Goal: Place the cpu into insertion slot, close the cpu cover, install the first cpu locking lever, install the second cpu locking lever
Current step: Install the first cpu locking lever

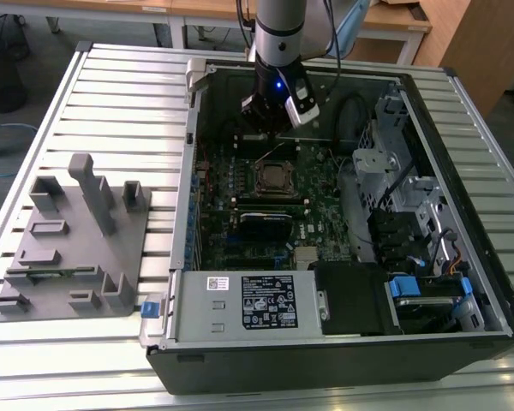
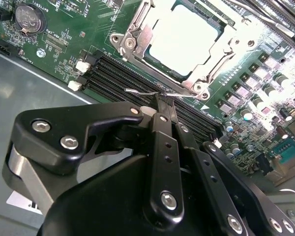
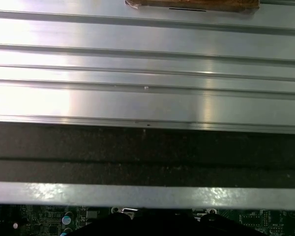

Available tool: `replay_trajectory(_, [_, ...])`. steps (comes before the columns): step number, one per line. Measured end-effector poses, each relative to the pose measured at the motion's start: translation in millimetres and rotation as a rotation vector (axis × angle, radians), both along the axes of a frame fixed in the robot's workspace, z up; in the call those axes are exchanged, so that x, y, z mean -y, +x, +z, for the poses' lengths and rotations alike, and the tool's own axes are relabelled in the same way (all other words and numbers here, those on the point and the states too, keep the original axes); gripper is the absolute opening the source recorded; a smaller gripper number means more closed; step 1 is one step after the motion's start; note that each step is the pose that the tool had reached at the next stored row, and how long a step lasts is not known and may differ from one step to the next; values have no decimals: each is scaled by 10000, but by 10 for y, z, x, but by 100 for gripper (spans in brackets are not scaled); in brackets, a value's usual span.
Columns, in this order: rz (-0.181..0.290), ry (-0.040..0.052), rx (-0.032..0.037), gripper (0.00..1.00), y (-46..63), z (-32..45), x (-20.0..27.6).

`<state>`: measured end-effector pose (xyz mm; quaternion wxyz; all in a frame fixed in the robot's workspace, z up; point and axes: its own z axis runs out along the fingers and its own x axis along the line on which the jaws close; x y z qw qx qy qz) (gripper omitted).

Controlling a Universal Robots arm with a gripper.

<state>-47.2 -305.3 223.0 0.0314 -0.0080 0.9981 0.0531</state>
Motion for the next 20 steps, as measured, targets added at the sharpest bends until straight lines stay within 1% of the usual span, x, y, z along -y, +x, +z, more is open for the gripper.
replay_trajectory(11, [0, 3, 2, 11, 24, -4, -1])
replay_trajectory(20, [2, 2, 0, 11, 32, -50, 0])
